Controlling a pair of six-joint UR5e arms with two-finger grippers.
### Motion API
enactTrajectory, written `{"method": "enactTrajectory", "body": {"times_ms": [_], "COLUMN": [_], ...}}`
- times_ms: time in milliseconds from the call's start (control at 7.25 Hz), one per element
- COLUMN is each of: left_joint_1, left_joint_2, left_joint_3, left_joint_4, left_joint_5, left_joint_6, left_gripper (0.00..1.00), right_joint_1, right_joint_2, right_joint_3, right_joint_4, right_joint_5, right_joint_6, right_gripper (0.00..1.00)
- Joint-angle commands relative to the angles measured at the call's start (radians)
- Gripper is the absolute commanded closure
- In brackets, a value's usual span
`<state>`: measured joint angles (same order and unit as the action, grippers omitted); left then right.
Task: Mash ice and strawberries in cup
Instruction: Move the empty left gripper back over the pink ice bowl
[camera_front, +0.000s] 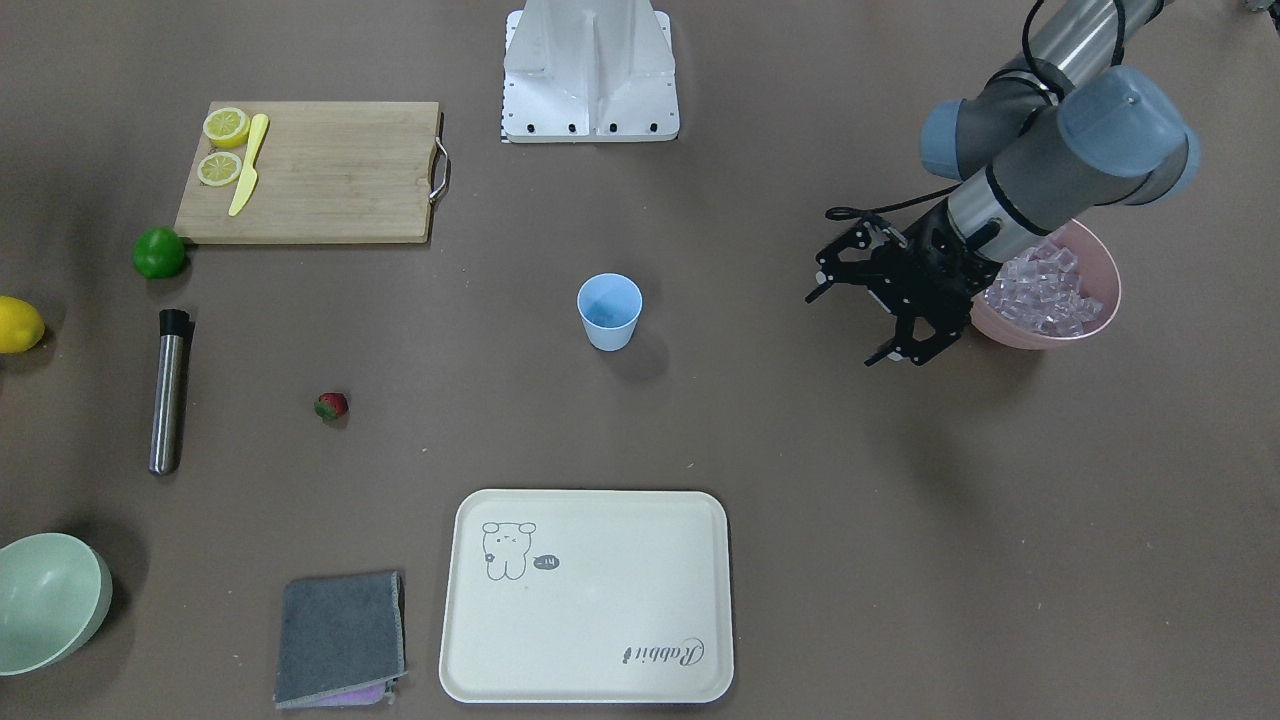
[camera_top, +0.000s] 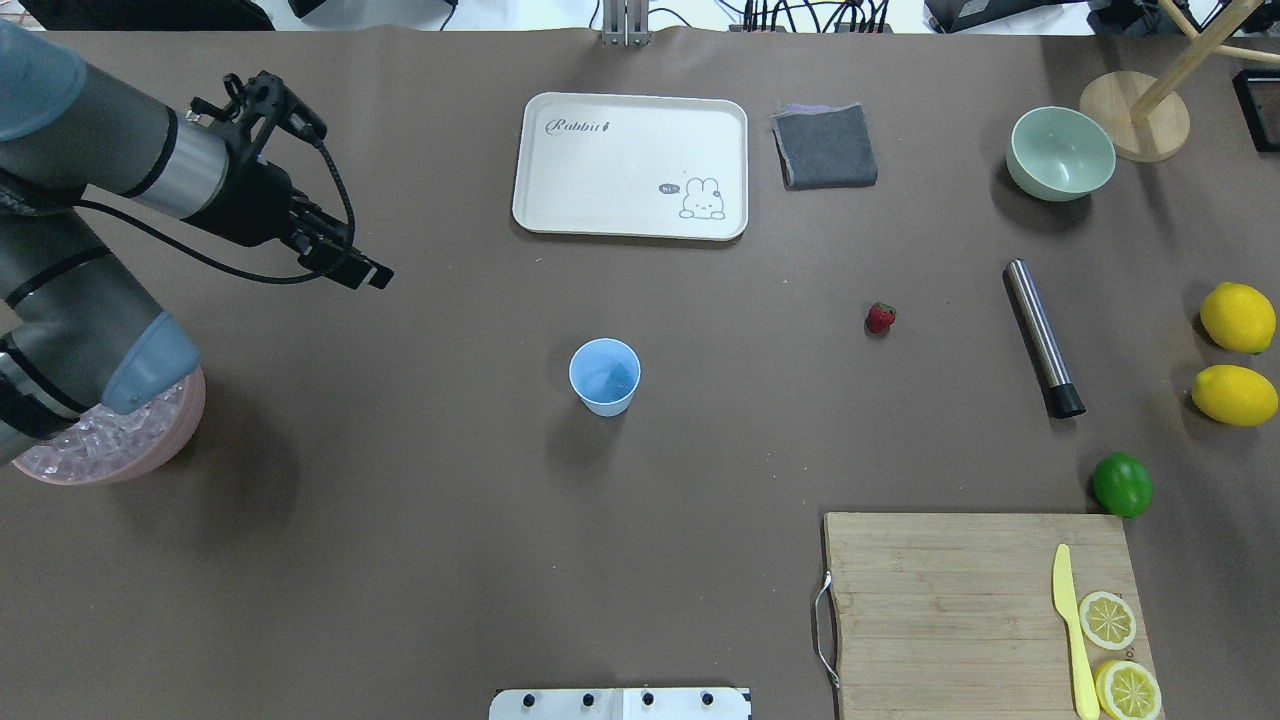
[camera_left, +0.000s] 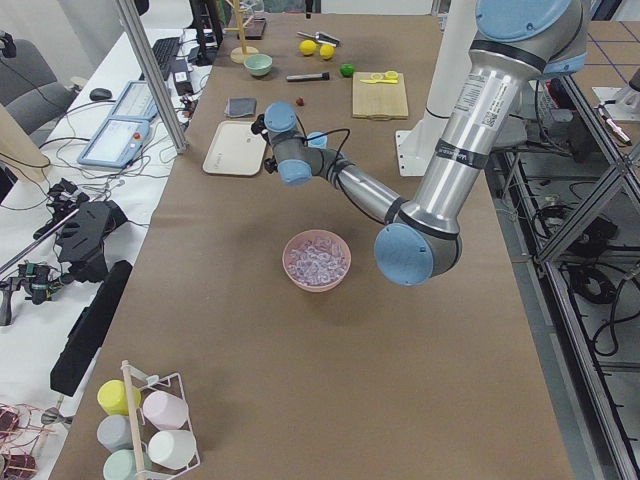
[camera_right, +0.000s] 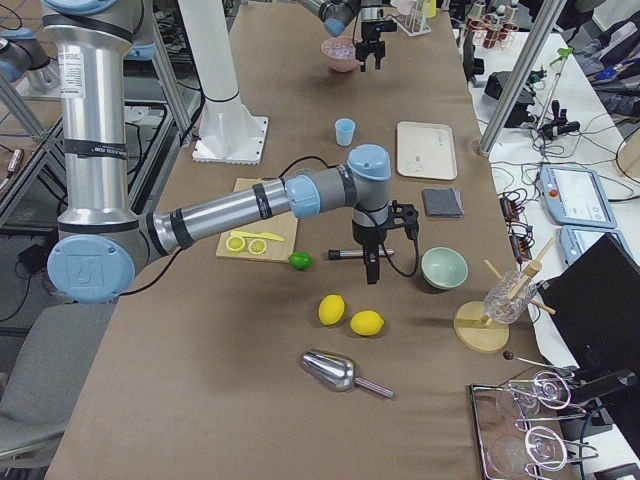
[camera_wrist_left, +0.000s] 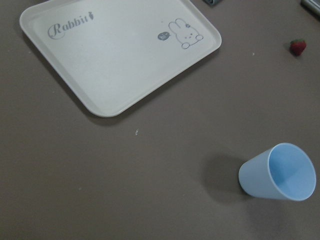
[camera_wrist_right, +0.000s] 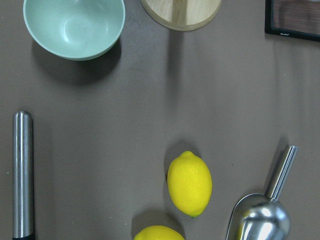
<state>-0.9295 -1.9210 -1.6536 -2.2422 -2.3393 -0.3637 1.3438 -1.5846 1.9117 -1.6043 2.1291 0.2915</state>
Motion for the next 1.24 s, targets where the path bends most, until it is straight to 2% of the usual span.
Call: {"method": "enactTrajectory", "body": {"times_ms": [0,827,1103], "left_joint_1": [-0.075,-0.152,-0.152], "left_joint_2": [0.132,0.347,0.401], "left_joint_3": [-0.005,-0.021,-0.049], "left_joint_4": [0.0,-0.002,-0.004], "left_joint_5": [-0.038,-0.037,-0.035], "left_joint_6": [0.237,0.584,0.604], "left_gripper": [0.06,0.08,0.09], "right_joint_1": [0.0,0.0,0.002], "right_joint_2": [0.0,-0.008,-0.017], "right_joint_3": [0.001,0.0,0.006], "right_joint_4": [0.0,0.0,0.001], "right_joint_5": [0.0,-0.001,-0.003], "right_joint_6": [0.0,0.0,0.0], "right_gripper": [0.0,0.0,0.0]}}
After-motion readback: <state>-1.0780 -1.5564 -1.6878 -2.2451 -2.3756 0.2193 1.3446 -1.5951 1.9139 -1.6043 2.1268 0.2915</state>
